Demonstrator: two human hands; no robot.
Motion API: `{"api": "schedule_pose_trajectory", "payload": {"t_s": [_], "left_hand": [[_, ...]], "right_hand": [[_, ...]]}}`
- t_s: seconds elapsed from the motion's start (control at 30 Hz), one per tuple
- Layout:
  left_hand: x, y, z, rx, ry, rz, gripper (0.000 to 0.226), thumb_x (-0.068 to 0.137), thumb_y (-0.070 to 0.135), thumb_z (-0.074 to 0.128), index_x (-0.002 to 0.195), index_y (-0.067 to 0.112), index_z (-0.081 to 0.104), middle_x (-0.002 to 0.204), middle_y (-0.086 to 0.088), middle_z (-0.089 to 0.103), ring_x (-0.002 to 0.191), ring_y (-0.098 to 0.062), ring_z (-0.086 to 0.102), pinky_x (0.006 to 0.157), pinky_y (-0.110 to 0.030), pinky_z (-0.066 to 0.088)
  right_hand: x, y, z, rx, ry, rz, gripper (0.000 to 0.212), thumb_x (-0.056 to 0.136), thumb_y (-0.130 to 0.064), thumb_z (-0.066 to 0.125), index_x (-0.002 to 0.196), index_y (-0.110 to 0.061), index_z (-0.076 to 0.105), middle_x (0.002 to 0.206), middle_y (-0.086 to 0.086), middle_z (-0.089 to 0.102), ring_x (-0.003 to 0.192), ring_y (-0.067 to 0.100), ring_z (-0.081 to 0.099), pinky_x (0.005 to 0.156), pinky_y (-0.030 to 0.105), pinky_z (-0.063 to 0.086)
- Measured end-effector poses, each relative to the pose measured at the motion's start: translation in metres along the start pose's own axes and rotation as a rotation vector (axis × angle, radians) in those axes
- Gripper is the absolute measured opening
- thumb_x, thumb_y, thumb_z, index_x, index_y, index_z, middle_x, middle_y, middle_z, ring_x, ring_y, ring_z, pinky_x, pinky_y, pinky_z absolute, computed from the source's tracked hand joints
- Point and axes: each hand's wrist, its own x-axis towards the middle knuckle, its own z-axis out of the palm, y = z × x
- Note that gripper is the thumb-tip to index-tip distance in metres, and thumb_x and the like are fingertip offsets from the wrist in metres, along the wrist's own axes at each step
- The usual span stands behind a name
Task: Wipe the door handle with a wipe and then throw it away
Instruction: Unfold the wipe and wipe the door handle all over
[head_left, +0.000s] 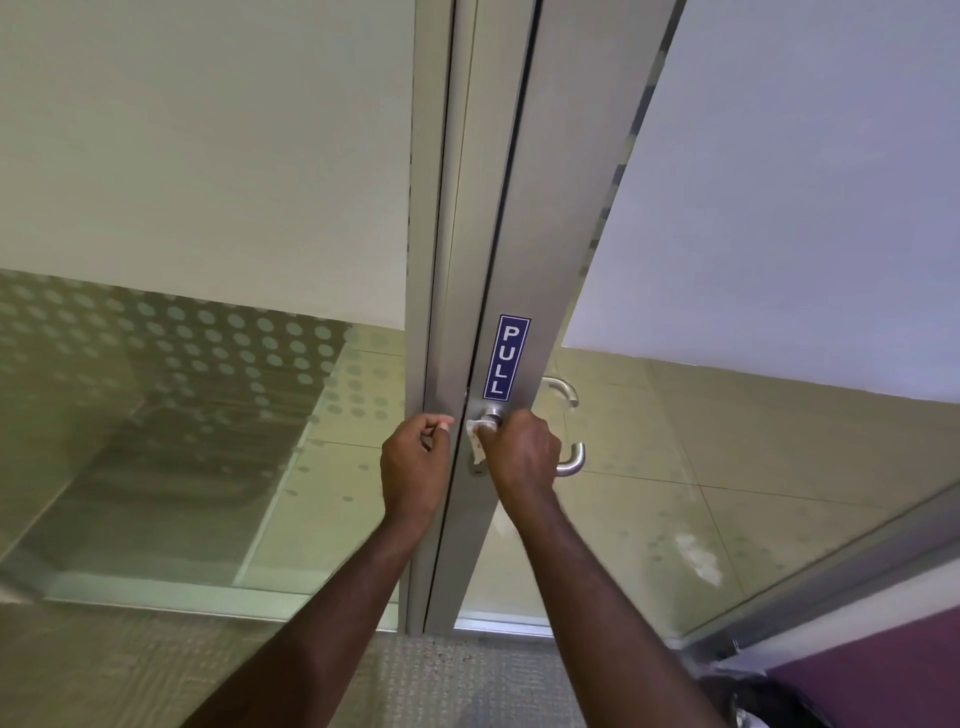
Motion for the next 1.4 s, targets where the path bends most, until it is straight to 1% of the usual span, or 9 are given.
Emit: {"api": "schedule_pose_trajectory", "payload": {"t_s": [0.2, 0.5, 0.6, 0.7, 0.83, 0.9, 1.1, 1.27, 1.4], "left_hand": [[-0.004, -0.008, 0.004, -0.041, -0.048, -0.009, 0.017, 0.096, 0.014, 0.063, 0.097, 0.021, 0.079, 0.089, 0.008, 0.077, 0.082, -0.008, 0.071, 0.072, -0.022, 0.052], [-0.005, -0.02, 0.003, -0.019, -0.095, 0.055, 0.018, 0.097, 0.022, 0.068, 0.11, 0.019, 0.08, 0.099, 0.008, 0.081, 0.089, 0.001, 0.071, 0.077, -0.014, 0.052], [-0.008, -0.029, -0.002, 0.08, -0.113, 0.178, 0.02, 0.098, 0.021, 0.066, 0.113, 0.018, 0.079, 0.103, 0.004, 0.081, 0.089, -0.005, 0.072, 0.075, -0.015, 0.052], [-0.015, -0.048, -0.011, 0.301, -0.191, 0.424, 0.026, 0.098, 0.015, 0.062, 0.121, 0.012, 0.074, 0.115, -0.005, 0.078, 0.103, -0.021, 0.073, 0.087, -0.028, 0.055], [-0.029, -0.077, -0.014, 0.581, -0.341, 0.677, 0.051, 0.087, 0.013, 0.07, 0.137, 0.007, 0.062, 0.134, -0.01, 0.068, 0.127, -0.03, 0.064, 0.108, -0.041, 0.051], [-0.036, -0.086, -0.011, 0.668, -0.336, 0.73, 0.065, 0.085, 0.018, 0.073, 0.145, 0.003, 0.054, 0.147, -0.014, 0.059, 0.137, -0.033, 0.056, 0.113, -0.048, 0.047], [-0.043, -0.082, -0.01, 0.782, -0.316, 0.731, 0.084, 0.089, 0.026, 0.058, 0.161, 0.002, 0.021, 0.171, -0.018, 0.018, 0.16, -0.034, 0.015, 0.126, -0.055, 0.025], [-0.027, -0.057, -0.012, 0.721, -0.266, 0.729, 0.08, 0.097, 0.034, 0.046, 0.163, 0.005, 0.011, 0.173, -0.017, 0.007, 0.161, -0.032, 0.005, 0.129, -0.051, 0.016], [-0.013, -0.035, -0.014, 0.617, -0.207, 0.725, 0.078, 0.097, 0.027, 0.051, 0.163, 0.006, 0.014, 0.172, -0.017, 0.012, 0.161, -0.03, 0.006, 0.128, -0.053, 0.019]], "right_hand": [[-0.009, 0.01, 0.007, -0.184, 0.009, -0.114, 0.015, 0.085, -0.017, 0.057, 0.07, -0.019, 0.051, 0.08, 0.009, 0.072, 0.078, 0.031, 0.067, 0.103, 0.046, 0.039], [-0.005, 0.005, 0.012, -0.108, 0.057, -0.085, 0.017, 0.091, -0.032, 0.064, 0.084, -0.017, 0.068, 0.084, 0.007, 0.074, 0.082, 0.026, 0.069, 0.115, 0.051, 0.031], [-0.008, 0.018, 0.008, -0.172, 0.018, -0.215, 0.025, 0.086, -0.021, 0.061, 0.062, -0.026, 0.057, 0.068, -0.002, 0.065, 0.067, 0.021, 0.062, 0.119, 0.051, 0.024], [-0.008, 0.021, 0.0, -0.248, -0.023, -0.363, 0.046, 0.083, -0.014, 0.063, 0.051, -0.031, 0.034, 0.062, -0.004, 0.053, 0.062, 0.02, 0.057, 0.119, 0.048, 0.025], [-0.007, 0.007, 0.006, -0.317, 0.02, -0.33, 0.015, 0.088, -0.015, 0.062, 0.077, -0.017, 0.07, 0.076, 0.006, 0.072, 0.075, 0.025, 0.07, 0.121, 0.048, 0.025], [-0.008, 0.004, 0.01, -0.263, 0.037, -0.245, 0.017, 0.094, -0.02, 0.057, 0.088, -0.017, 0.073, 0.082, 0.004, 0.074, 0.08, 0.022, 0.071, 0.122, 0.045, 0.023], [-0.018, 0.026, 0.004, -0.282, 0.033, -0.365, 0.01, 0.09, -0.018, 0.064, 0.086, -0.024, 0.071, 0.083, 0.002, 0.073, 0.08, 0.02, 0.069, 0.121, 0.044, 0.026], [-0.017, 0.03, 0.0, -0.399, -0.013, -0.398, 0.016, 0.086, -0.014, 0.059, 0.084, -0.024, 0.072, 0.079, -0.001, 0.071, 0.076, 0.017, 0.066, 0.119, 0.039, 0.028], [-0.016, 0.005, -0.001, -0.175, 0.025, -0.208, 0.015, 0.088, -0.022, 0.067, 0.076, -0.014, 0.071, 0.075, 0.009, 0.072, 0.07, 0.027, 0.066, 0.083, 0.037, 0.051]]}}
